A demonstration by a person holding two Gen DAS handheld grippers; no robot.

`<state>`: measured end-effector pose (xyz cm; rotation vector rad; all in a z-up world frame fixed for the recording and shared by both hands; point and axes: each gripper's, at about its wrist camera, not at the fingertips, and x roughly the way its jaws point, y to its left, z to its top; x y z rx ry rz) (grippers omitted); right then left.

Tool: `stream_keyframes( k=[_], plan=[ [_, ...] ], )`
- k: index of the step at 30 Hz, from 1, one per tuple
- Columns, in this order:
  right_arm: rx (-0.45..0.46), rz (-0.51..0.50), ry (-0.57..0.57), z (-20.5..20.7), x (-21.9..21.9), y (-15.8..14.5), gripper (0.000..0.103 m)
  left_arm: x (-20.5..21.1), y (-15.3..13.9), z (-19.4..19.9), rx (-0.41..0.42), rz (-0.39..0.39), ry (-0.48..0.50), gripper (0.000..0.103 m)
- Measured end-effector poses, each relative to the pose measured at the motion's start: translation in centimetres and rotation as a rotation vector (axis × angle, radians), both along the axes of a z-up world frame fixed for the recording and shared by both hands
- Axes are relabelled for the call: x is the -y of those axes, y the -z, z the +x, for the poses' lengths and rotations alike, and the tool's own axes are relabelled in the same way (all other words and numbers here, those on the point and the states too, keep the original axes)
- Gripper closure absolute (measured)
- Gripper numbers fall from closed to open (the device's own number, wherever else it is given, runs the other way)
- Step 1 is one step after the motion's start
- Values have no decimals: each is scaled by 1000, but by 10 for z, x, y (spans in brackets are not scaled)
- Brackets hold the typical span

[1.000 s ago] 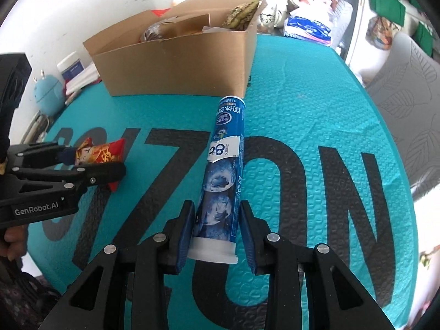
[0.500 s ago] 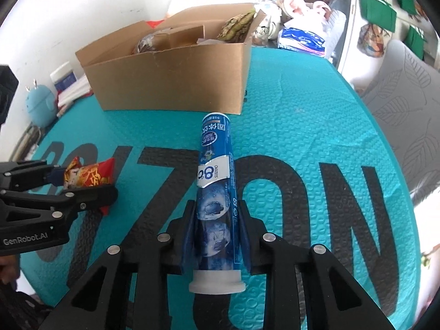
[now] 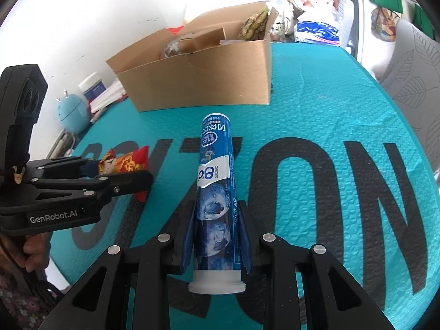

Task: Organize snacks
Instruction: 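Lift the candy pack and blue tube with both grippers over the cardboard box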

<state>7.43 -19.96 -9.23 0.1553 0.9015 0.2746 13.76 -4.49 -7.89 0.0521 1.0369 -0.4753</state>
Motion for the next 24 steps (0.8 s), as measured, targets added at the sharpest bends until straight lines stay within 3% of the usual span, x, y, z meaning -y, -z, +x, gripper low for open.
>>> stream_keyframes(
  k=[12, 24],
  plan=[
    [67, 24, -43, -5, -10, -27, 75, -12, -39, -4, 114, -39, 1, 58],
    [238, -7, -64, 11, -21, -86, 75, -15, -101, 14, 266, -100, 9, 58]
  ],
)
